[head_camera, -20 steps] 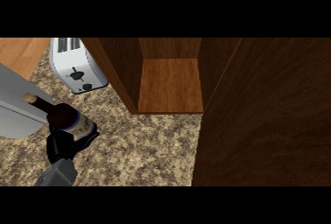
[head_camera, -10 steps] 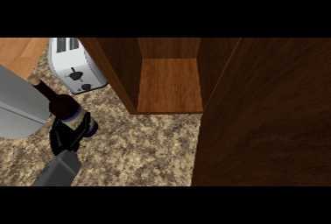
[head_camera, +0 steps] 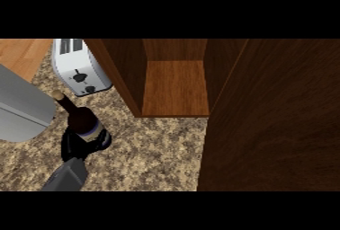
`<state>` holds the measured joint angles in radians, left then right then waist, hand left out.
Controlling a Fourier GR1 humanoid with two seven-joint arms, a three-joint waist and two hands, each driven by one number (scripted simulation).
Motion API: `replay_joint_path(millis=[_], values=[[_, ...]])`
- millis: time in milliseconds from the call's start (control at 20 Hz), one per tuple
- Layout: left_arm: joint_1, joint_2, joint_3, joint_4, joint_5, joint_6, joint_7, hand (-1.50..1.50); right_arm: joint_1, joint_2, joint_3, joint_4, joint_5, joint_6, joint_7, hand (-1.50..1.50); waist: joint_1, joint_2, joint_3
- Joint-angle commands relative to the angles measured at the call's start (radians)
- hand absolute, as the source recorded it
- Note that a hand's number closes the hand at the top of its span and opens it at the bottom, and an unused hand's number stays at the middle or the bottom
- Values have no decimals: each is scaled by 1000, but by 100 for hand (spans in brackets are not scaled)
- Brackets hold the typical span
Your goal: Pick up the wine, place it into the cabinet and close the cabinet
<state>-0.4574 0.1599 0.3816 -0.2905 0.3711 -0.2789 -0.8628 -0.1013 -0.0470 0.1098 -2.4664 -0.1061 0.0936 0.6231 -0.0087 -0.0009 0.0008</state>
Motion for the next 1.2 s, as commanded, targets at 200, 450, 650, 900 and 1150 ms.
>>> replay_joint_path(millis=[200,450,650,900,1150], values=[[122,-33,-79,-133,-12,-116,38,150,-40,5,-2,-61,-35,-35,77,-150,13,-2,-1],[113,-60,-103,-257,23,-101,141,150,-35,8,-20,-21,-50,-7,14,-150,11,-1,-1],[222,-125,-171,-498,36,-40,257,150,14,10,-9,-50,-21,0,10,-150,17,-4,0],[386,-158,-316,-687,6,-33,226,150,-13,-16,-82,-25,-101,25,8,-150,18,-4,0],[453,-159,-529,-891,94,123,348,150,14,19,-7,-38,-42,13,4,-150,13,-3,0]])
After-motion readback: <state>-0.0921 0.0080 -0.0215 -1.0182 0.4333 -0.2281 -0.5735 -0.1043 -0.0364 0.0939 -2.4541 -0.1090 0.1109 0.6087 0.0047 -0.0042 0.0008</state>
